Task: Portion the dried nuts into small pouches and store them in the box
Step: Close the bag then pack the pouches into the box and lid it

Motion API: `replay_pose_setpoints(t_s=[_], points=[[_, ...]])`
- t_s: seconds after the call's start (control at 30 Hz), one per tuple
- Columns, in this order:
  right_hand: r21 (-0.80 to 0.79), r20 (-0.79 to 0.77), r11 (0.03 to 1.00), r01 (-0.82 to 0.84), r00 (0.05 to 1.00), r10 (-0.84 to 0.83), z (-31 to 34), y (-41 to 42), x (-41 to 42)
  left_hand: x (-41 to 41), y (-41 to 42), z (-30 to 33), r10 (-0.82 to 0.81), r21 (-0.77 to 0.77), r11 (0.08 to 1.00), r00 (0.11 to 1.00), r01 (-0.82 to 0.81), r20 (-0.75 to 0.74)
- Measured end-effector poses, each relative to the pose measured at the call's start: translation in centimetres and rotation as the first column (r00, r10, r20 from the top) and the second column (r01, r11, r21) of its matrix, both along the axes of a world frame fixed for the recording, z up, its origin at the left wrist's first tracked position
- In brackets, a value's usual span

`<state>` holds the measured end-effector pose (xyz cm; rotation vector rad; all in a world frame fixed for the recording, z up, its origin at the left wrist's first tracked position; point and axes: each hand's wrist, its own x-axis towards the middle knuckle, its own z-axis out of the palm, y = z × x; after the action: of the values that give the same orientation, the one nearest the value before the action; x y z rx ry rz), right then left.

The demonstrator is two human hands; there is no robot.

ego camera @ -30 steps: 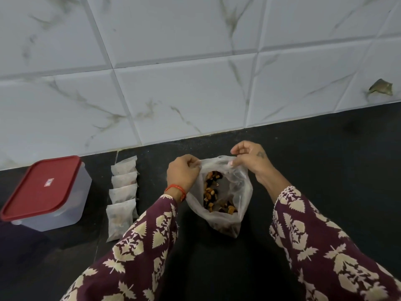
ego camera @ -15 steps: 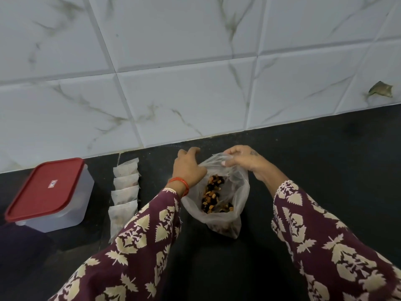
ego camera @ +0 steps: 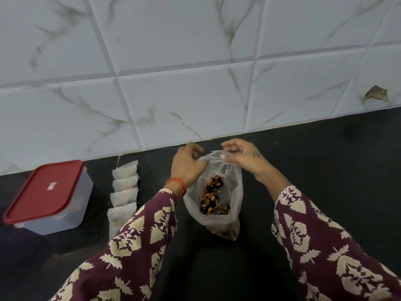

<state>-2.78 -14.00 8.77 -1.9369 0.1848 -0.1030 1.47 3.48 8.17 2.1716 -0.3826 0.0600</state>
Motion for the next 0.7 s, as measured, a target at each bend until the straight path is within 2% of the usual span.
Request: replay_pose_setpoints(t_s=[0.1,0.17,0.2,0.27,0.33,0.4,0.47,0.53,0.57,0.6,0.63,0.67,0.7], points=[[0.023,-0.139,0.998,0.062,0.989,-0.058,-0.7,-1.3,-0.6,0.3,1.2,-0.3,-0.034,0.065,0.997,0.985,0.045,-0.168],[0.047,-0.138,0.989,0.142,0.981,-0.135,-1.0,-1.1,-0.8,0.2,1.5,-0.6,-0.035,0.146,0.988,0.985,0.06,-0.167],[-0.016,-0.096,0.981,0.192,0.976,-0.193,-1.1,-0.8,-0.7,0.0,1.5,-0.6,-0.022,0.161,0.986,0.992,0.043,-0.127],[-0.24,0.047,0.929,0.282,0.959,-0.279,-1.0,-0.2,-0.6,-0.3,1.3,-0.6,0.044,0.151,0.988,0.999,-0.04,-0.022],[-0.334,0.166,0.885,0.323,0.945,-0.283,-0.8,0.6,-0.7,-0.6,1.1,-0.7,0.111,0.136,0.984,0.993,-0.117,0.05],[-0.239,0.109,0.935,0.263,0.964,-0.244,-0.6,0.7,-0.9,-0.8,1.2,-0.7,0.122,0.152,0.98,0.991,-0.128,0.048],[-0.094,-0.063,0.98,0.173,0.982,-0.179,-0.5,0.3,-1.5,-1.0,1.7,-0.7,0.085,0.156,0.985,0.996,-0.079,-0.03],[0.038,-0.238,0.992,0.117,0.966,-0.104,-0.6,-0.3,-2.5,-1.3,2.6,-0.7,0.039,0.087,0.996,0.979,-0.022,-0.202],[0.114,-0.294,0.988,0.105,0.953,-0.068,-0.8,-0.5,-3.1,-1.5,3.1,-0.7,0.005,-0.002,1.0,0.941,-0.006,-0.338],[0.185,-0.314,0.977,0.108,0.948,-0.045,-1.1,-0.6,-3.6,-1.8,3.6,-0.7,-0.042,-0.1,0.995,0.884,-0.006,-0.466],[0.231,-0.3,0.965,0.122,0.953,-0.049,-1.7,-0.6,-4.0,-2.0,4.0,-0.9,-0.075,-0.158,0.987,0.847,-0.011,-0.527],[0.239,-0.263,0.958,0.156,0.961,-0.091,-2.2,-0.4,-4.3,-2.2,4.3,-1.2,-0.067,-0.162,0.987,0.858,-0.019,-0.51],[0.212,-0.212,0.954,0.211,0.963,-0.165,-2.6,-0.1,-4.5,-2.4,4.5,-1.5,-0.008,-0.108,0.993,0.906,-0.042,-0.423]])
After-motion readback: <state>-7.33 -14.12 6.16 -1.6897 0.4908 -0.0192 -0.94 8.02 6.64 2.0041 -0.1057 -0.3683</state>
